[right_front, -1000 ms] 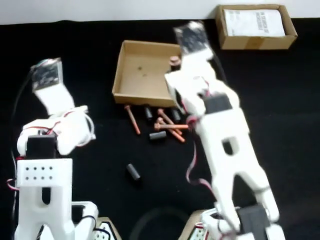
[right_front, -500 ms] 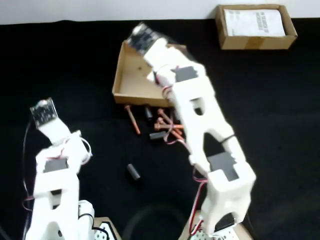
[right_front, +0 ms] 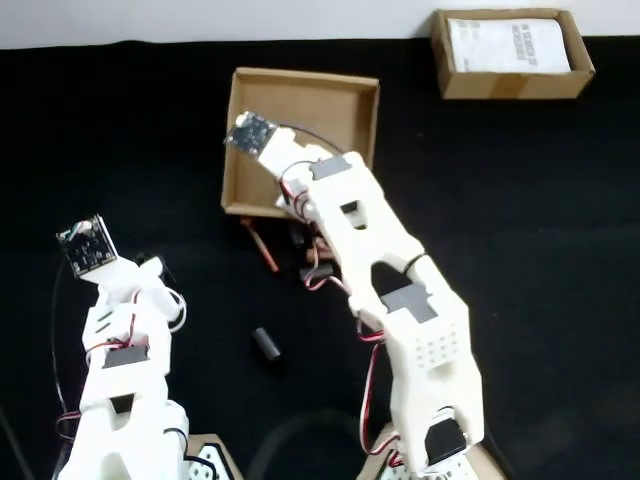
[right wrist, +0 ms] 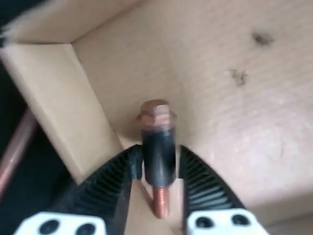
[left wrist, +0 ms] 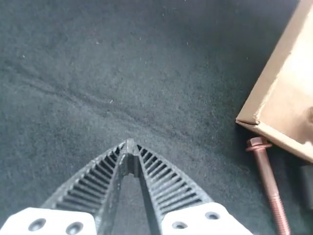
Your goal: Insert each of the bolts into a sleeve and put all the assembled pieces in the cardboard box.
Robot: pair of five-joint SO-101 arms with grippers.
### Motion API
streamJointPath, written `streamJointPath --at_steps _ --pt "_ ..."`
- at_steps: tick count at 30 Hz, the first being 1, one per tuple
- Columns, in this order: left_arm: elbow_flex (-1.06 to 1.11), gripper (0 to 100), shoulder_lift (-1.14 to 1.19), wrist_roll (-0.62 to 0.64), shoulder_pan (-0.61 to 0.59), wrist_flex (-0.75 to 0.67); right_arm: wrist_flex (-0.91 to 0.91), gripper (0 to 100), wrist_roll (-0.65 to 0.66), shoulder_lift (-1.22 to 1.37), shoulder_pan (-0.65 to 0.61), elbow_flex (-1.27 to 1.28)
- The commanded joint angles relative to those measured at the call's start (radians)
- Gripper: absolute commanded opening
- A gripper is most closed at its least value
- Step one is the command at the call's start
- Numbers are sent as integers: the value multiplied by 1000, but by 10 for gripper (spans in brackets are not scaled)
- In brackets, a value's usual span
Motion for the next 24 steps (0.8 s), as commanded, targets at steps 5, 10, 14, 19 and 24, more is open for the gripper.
streamJointPath --at_steps 5,10,14,19,24 --pt "-8 9 2 -6 -7 -20 274 138 -32 -25 -8 -306" --pt "-8 9 4 -6 -7 -20 590 138 -351 -107 -24 -521" --pt "-7 9 4 -6 -8 -20 894 138 -600 -177 -68 -613" --pt "-7 9 2 -6 -8 -20 889 138 -784 -383 -114 -392" --pt "-5 9 -4 -6 -10 -20 886 138 -792 -622 -263 -1"
